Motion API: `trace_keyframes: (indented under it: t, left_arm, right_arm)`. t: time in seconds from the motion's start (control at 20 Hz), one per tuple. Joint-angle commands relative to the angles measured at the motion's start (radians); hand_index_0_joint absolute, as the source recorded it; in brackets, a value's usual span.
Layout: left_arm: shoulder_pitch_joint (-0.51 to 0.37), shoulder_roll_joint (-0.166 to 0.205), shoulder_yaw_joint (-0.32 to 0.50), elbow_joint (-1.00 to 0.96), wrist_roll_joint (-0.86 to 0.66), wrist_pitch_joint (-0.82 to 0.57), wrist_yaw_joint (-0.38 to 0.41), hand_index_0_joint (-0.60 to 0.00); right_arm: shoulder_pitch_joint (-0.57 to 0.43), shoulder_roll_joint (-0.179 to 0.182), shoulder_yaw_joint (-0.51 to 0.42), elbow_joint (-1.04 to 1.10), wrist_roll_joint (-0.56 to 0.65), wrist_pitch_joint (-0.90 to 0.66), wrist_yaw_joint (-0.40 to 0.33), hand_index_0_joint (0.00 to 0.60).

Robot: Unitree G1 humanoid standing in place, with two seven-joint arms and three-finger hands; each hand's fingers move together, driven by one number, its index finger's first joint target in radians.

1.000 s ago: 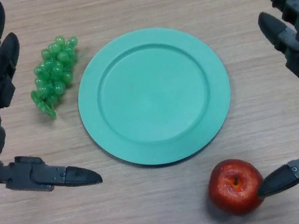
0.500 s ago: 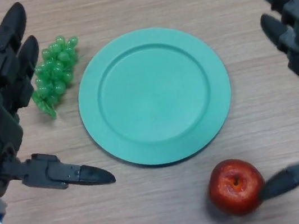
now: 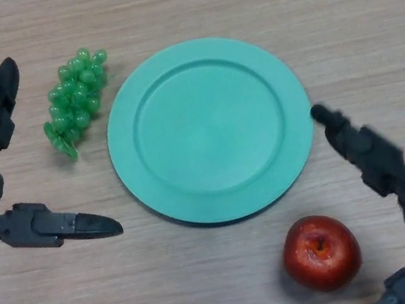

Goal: Pick up the red apple and place it on the plate

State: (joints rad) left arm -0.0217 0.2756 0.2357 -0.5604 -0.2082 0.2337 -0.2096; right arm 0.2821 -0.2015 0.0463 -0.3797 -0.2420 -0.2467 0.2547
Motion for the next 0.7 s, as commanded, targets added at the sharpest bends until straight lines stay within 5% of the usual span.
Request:
trace_keyframes:
  t: [0.05,0.2,0.45,0.7]
  left_arm:
    - [-0.013,0.022,0.031,-0.051,0.015,-0.160,0.037,0.000]
    - [-0.001,0.015,0.036,-0.061,0.033,-0.180,0.057,0.000]
    - [-0.008,0.033,0.077,-0.053,0.068,-0.184,0.070,0.000]
    - [-0.037,0.052,0.100,-0.050,0.079,-0.184,0.103,0.000]
  right_arm:
    - [-0.022,-0.017,-0.009,0.059,-0.023,-0.205,-0.115,0.000]
    - [-0.059,-0.018,0.020,0.193,-0.099,-0.246,-0.211,0.000]
    - [-0.004,-0.034,0.104,0.188,0.004,-0.192,-0.138,0.597]
    - [0.028,-0.052,0.107,0.008,0.141,-0.039,-0.073,0.600]
